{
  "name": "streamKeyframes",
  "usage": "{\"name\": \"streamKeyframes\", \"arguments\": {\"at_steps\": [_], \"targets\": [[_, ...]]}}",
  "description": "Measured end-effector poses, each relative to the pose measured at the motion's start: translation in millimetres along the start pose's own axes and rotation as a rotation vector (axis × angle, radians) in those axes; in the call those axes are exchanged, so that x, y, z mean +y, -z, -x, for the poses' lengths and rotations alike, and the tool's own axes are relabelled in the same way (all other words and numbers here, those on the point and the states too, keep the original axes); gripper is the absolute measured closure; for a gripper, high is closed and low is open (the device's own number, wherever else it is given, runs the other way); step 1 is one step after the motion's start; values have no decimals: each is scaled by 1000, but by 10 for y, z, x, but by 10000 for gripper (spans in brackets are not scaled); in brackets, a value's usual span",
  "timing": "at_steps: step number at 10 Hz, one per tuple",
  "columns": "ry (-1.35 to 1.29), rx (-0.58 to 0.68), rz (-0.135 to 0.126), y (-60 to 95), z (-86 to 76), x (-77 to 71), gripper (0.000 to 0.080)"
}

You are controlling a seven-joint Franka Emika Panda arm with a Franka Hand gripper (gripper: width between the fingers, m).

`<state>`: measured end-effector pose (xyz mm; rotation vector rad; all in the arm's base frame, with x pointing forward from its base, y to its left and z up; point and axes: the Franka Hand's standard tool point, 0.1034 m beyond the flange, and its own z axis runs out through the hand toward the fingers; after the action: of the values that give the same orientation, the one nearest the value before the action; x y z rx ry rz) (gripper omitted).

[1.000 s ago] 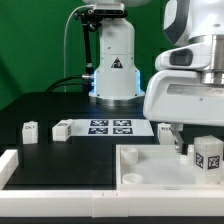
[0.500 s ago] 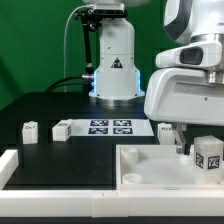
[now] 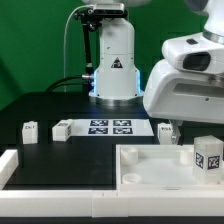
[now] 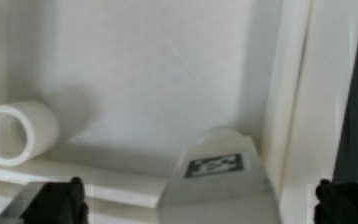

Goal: Assemble one leg

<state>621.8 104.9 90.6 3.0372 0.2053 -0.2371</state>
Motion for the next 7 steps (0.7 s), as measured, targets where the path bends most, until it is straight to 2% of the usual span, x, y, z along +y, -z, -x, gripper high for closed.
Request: {"name": "streamKeyframes", "arguments": {"at_steps": [2,4,5,7], "targets": [[40,38,-20,163,-47,109,150],[2,48,-71,162,-11,209,150],[2,46,-58,159,-9,229,150],[0,46,-58,158,-9,241,150]]}}
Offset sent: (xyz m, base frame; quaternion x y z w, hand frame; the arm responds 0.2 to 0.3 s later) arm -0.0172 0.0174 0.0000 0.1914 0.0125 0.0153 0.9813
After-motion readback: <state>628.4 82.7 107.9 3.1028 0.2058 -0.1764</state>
